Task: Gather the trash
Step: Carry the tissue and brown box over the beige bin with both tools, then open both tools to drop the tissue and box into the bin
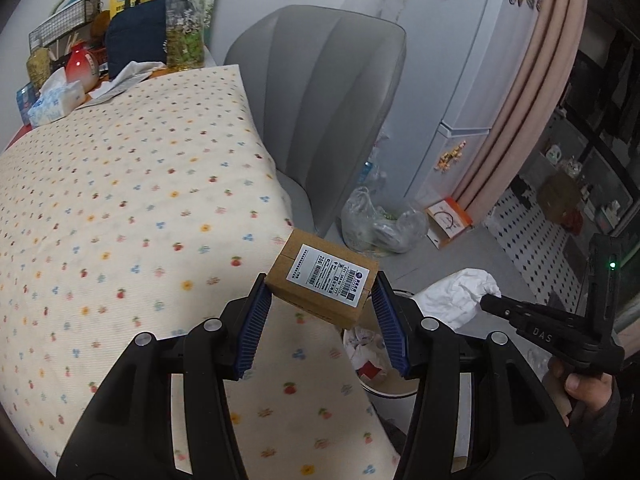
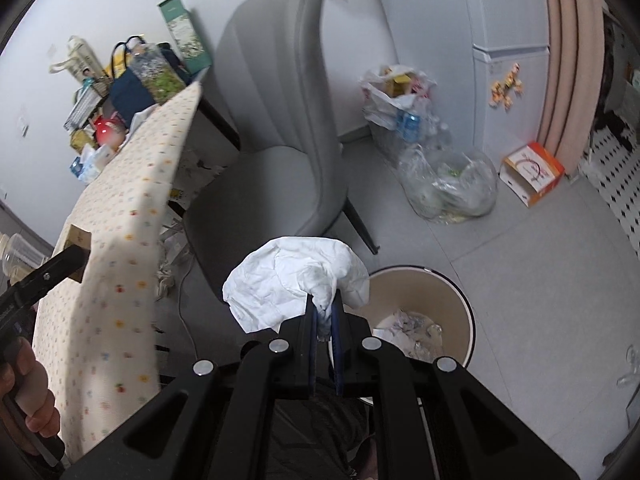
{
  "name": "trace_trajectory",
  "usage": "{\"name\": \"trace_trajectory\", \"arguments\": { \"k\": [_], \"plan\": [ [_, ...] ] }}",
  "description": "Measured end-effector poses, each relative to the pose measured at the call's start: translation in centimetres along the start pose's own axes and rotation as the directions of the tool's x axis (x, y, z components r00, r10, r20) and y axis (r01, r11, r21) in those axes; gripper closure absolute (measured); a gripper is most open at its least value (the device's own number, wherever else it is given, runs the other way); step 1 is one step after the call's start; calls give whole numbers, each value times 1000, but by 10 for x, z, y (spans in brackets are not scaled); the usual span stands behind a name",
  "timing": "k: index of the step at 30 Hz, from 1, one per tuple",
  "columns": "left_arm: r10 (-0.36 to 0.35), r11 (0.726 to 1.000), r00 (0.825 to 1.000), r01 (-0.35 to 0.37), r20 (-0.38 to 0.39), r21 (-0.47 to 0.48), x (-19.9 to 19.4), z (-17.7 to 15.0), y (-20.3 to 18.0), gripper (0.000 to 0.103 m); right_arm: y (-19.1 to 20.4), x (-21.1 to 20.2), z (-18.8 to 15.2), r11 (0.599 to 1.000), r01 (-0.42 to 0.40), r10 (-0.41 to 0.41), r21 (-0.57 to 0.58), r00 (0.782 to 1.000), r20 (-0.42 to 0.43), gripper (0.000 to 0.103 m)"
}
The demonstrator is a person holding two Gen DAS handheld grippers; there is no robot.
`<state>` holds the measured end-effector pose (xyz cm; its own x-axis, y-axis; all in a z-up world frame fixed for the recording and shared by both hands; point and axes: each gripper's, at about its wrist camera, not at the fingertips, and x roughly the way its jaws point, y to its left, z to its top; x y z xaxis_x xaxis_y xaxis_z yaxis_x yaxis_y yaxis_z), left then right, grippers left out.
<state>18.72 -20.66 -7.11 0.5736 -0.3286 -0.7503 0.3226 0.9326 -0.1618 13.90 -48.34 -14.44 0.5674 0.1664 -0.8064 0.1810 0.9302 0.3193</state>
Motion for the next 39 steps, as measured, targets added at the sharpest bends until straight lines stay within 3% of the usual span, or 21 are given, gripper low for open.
{"name": "trace_trajectory", "arguments": {
  "k": [2, 4, 6, 7, 20, 29, 30, 32, 35, 39],
  "plan": [
    [0, 1000, 1000, 1, -10, 9, 5, 1, -6, 51, -9, 7, -1, 1000, 5, -5, 15, 1000, -8, 93],
    [-2, 1000, 1000, 2, -17, 15, 10, 2, -10, 51, -17, 16, -1, 999, 14, -13, 34, 1000, -22, 86],
    [-3, 1000, 1000, 3, -23, 22, 12, 2, -14, 51, -25, 22, -3, 998, 18, -16, 53, 1000, -24, 52],
    [-4, 1000, 1000, 4, -26, 27, 14, 2, -17, 51, -29, 23, -4, 998, 24, -24, 60, 1000, -15, 51],
    [-66, 992, 995, 73, -76, 103, 40, 5, -67, 51, -65, -4, -11, 992, 39, -43, 124, 999, 25, 49],
    [-134, 977, 979, 157, -155, 148, 68, 0, -121, 50, -98, -45, -12, 984, 73, -87, 161, 993, 85, 47],
    [-143, 974, 976, 169, -165, 151, 70, -1, -125, 48, -101, -48, -12, 983, 76, -91, 165, 992, 87, 47],
    [-181, 965, 966, 210, -182, 157, 73, -2, -135, 15, -107, -52, -13, 982, 82, -99, 172, 991, 87, 47],
    [-181, 969, 972, 202, -147, 145, 67, -3, -136, 7, -108, -54, -13, 981, 87, -103, 173, 991, 84, 47],
    [-175, 976, 975, 190, -139, 104, 60, -1, -122, 6, -99, -54, -13, 985, 80, -93, 155, 992, 83, 47]
  ]
}}
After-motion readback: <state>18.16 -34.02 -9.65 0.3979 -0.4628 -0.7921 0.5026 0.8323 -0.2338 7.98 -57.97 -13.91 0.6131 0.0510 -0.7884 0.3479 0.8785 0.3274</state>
